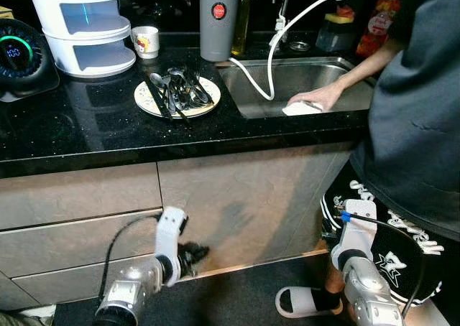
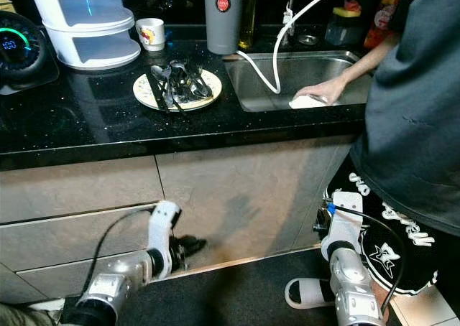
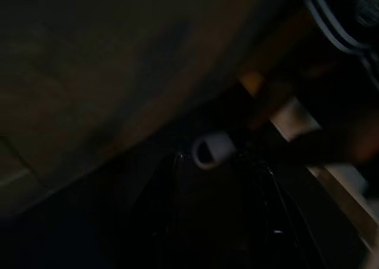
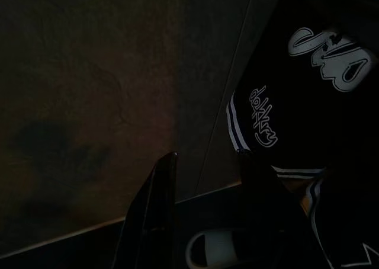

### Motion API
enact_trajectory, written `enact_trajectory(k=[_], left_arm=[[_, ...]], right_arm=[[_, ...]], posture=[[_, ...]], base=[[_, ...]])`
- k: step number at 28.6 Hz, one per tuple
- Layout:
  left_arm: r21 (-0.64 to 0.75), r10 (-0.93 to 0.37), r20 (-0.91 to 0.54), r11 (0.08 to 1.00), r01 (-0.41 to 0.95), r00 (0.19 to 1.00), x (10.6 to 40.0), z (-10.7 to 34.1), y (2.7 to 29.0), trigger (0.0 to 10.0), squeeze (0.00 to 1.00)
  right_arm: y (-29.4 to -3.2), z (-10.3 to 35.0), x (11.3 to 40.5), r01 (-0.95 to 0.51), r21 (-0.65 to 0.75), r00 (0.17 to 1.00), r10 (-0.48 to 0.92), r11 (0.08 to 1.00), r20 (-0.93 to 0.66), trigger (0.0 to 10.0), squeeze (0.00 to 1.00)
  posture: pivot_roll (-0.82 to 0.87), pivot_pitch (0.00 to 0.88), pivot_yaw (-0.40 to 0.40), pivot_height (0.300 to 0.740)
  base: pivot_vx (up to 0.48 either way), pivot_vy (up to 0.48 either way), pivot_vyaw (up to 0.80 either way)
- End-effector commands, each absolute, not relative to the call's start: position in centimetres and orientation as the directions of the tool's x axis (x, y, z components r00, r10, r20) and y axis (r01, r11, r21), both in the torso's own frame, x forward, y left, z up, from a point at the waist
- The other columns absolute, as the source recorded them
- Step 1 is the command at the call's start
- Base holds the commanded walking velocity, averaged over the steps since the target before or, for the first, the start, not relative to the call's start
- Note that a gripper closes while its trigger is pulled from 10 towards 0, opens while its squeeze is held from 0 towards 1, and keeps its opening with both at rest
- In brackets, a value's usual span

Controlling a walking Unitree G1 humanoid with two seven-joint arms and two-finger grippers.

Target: Kitchen organization

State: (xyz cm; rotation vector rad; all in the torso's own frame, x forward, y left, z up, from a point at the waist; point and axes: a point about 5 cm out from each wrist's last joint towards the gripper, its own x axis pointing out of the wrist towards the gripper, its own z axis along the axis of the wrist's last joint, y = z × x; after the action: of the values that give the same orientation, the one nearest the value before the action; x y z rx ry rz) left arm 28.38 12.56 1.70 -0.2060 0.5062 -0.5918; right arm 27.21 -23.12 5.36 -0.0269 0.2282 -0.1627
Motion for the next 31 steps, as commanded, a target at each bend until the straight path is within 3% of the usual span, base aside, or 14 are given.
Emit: enact_trajectory(k=[1, 7, 11, 17, 19, 25, 27, 31], left_arm=[[-0.323, -0.555, -0.405, 0.831, 0.454, 0.727, 28.2, 1.3, 12.5, 10.0, 0.00], [-0.349, -0.506, -0.428, 0.857, 0.379, 0.749, 28.2, 1.4, 12.7, 10.0, 0.00], [-0.223, -0.495, -0.397, 0.869, 0.442, 0.773, 28.6, 2.0, 12.4, 10.0, 0.00], [-0.173, -0.532, -0.343, 0.846, 0.505, 0.774, 28.9, 2.8, 12.1, 10.0, 0.00], [-0.129, -0.506, -0.352, 0.859, 0.495, 0.787, 28.9, 2.6, 12.1, 10.0, 0.00], [-0.163, -0.464, -0.389, 0.885, 0.436, 0.796, 28.8, 2.1, 12.0, 10.0, 0.00], [-0.140, -0.431, -0.469, 0.898, 0.417, 0.771, 28.4, 1.4, 12.1, 10.0, 0.00], [-0.065, -0.449, -0.442, 0.880, 0.471, 0.777, 28.5, 1.6, 12.0, 10.0, 0.00]], right_arm=[[-23.3, 5.5, 27.2, 0.170, -0.035, 0.961, -0.174, 0.985, -0.216, 10.0, 0.00], [-23.3, 5.4, 27.3, 0.171, -0.040, 0.960, -0.175, 0.984, -0.219, 10.0, 0.00], [-23.3, 5.4, 27.5, 0.168, -0.037, 0.961, -0.172, 0.985, -0.218, 10.0, 0.00], [-23.3, 5.4, 27.6, 0.173, -0.036, 0.960, -0.176, 0.984, -0.217, 10.0, 0.00], [-23.2, 5.5, 27.7, 0.166, -0.048, 0.962, -0.173, 0.985, -0.211, 10.0, 0.00], [-23.3, 5.5, 27.7, 0.176, -0.036, 0.960, -0.179, 0.984, -0.214, 10.0, 0.00], [-23.3, 5.4, 27.7, 0.168, -0.045, 0.960, -0.174, 0.985, -0.220, 10.0, 0.00], [-23.4, 5.4, 27.6, 0.169, -0.059, 0.960, -0.178, 0.984, -0.217, 10.0, 0.00]], posture=[[-0.03, 0.006, -0.021, 0.740], [-0.03, 0.003, -0.024, 0.740], [-0.02, 0.001, -0.025, 0.740], [-0.02, 0.000, -0.021, 0.740], [-0.03, 0.000, -0.017, 0.740], [-0.02, 0.000, -0.026, 0.740], [-0.03, 0.000, -0.032, 0.740], [-0.05, 0.000, -0.030, 0.740]], base=[[0.000, 0.000, 0.00], [0.000, 0.000, 0.00], [0.000, 0.000, 0.00], [0.000, 0.000, 0.00], [0.000, 0.000, 0.00], [0.000, 0.000, 0.00], [0.000, 0.000, 0.00], [0.000, 0.000, 0.00]])
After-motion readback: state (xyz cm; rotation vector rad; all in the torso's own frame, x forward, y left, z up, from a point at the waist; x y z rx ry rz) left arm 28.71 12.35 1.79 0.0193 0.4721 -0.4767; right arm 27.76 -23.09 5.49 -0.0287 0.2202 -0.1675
